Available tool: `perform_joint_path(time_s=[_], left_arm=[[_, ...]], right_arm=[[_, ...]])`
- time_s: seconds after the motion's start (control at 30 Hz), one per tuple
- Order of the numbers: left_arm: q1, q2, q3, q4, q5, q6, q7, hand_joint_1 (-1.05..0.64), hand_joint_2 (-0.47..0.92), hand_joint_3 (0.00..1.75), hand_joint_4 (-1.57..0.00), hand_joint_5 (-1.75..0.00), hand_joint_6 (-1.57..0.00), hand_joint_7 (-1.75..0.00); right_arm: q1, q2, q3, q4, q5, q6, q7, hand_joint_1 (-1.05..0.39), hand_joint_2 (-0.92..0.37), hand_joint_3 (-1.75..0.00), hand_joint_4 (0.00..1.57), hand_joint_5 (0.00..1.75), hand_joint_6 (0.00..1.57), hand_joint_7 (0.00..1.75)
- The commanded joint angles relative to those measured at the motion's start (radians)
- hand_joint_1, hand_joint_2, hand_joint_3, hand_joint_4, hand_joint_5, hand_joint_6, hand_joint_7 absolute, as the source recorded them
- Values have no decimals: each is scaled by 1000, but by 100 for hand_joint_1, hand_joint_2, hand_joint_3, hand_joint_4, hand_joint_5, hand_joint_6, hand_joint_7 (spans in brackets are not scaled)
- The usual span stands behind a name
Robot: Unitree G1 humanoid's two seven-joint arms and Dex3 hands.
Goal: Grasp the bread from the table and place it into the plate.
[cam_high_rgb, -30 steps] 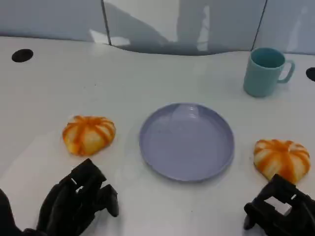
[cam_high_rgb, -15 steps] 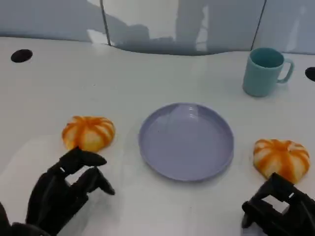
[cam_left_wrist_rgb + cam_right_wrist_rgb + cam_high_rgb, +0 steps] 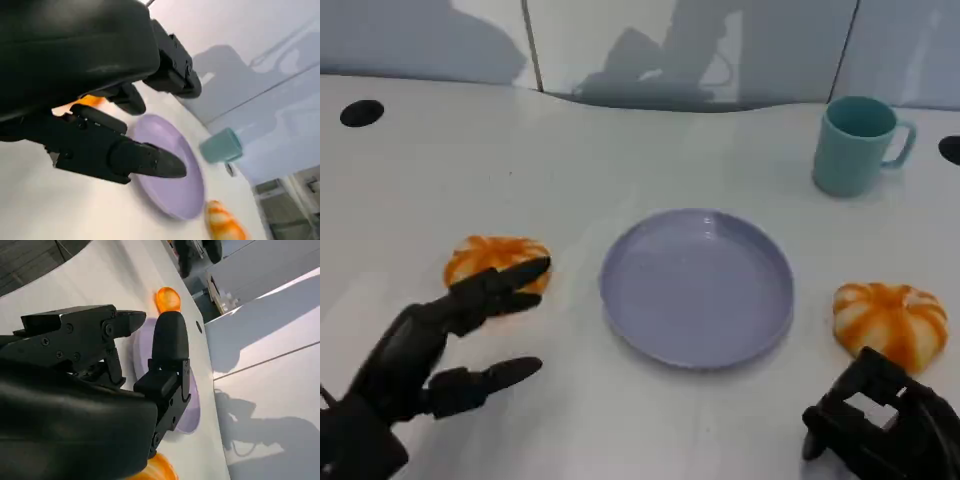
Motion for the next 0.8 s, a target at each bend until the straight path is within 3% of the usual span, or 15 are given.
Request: perform_joint_path(time_s=[0.03,0.2,0.4,0.8], left_arm=[[-36,108,-16,-69,246,-57,180,-57,92,5,-16,-16,-24,0],[-52,180,-66,-103,404,-22,303,-64,92,3,-10,-10,-18,0],[-110,257,-169,-185,721,193,430,-70,89,1,-2,-4,-13,0],[-265,280,-389,-26,826,380,469,-66,84,1,-2,-3,-10,0]], right_arm=[[1,2,-1,-8,5,-8,-8,-67,-92,-10,75,157,65,141],[0,3,-3,-7,19,5,5,-66,-92,-10,75,156,65,140],[8,3,3,-22,6,2,-9,-69,-92,-10,75,157,67,140],[27,5,6,-44,9,-3,-4,-67,-92,-10,75,157,67,140]])
